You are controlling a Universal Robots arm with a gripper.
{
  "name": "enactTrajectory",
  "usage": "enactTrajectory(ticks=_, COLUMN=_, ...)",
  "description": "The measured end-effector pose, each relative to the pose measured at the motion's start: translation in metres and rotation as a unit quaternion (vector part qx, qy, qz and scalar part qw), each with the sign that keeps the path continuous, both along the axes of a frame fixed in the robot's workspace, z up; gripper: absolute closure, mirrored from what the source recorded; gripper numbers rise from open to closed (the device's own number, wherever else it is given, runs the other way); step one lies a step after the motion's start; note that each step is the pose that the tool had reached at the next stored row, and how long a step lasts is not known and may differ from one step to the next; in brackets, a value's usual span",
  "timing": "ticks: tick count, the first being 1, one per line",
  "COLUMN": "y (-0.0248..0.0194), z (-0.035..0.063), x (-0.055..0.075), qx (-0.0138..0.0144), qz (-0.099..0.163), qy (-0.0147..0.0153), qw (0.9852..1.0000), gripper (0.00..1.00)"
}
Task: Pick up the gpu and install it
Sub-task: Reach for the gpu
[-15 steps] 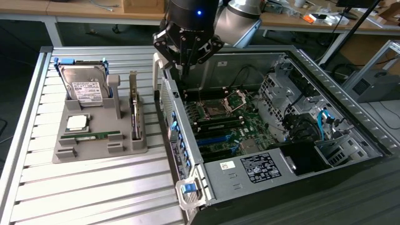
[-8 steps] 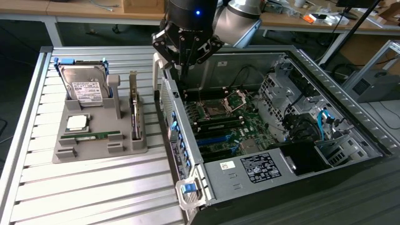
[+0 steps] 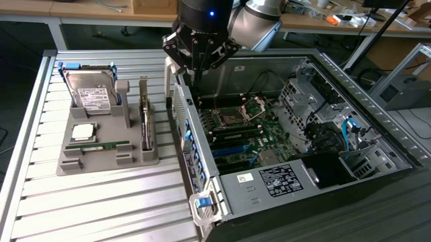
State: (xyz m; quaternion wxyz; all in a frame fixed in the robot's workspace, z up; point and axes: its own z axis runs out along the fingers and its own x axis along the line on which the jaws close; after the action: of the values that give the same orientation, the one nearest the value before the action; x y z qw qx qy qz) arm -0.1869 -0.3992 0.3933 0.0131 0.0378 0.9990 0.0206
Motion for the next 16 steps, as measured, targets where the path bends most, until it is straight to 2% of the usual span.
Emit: enactTrajectory(ticks=16, y=0.0, z=0.0, x=-0.0035, qx=0.0, qz=0.0, qy=0.0, qw=1.0, gripper=0.89)
